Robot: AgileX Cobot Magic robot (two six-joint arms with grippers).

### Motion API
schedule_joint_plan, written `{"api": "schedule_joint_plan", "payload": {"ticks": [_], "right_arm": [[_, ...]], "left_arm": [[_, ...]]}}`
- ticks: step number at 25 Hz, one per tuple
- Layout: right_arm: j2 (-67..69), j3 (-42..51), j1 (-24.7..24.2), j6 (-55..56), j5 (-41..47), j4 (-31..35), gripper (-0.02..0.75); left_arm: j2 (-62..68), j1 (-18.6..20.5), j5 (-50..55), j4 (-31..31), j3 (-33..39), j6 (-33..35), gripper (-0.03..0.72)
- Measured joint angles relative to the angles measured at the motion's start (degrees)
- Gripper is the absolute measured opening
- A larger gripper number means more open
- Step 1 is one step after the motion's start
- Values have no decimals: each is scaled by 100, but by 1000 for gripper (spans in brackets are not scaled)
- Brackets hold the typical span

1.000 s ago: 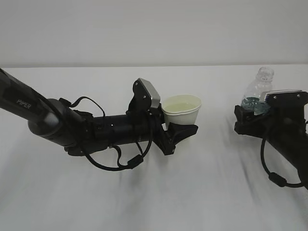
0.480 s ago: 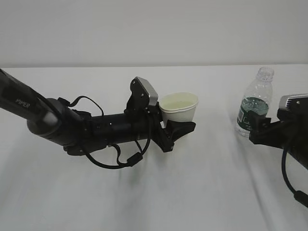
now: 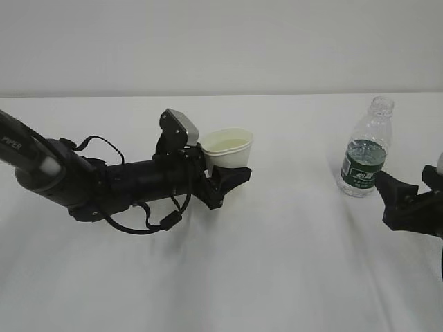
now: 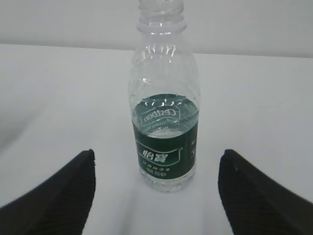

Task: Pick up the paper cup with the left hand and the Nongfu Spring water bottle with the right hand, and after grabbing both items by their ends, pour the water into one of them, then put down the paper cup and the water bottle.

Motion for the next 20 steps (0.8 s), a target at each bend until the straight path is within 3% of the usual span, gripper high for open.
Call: {"api": "schedule_joint_plan", "payload": {"ticks": [8,20], "right_arm": [[-179,433,0,11,0,-35,587],[-180,446,0,11,0,-35,588]], "left_arm": [[-185,368,-12,-201,415,565,431],[-507,1047,-647,-1420,1558,1258,430]]}}
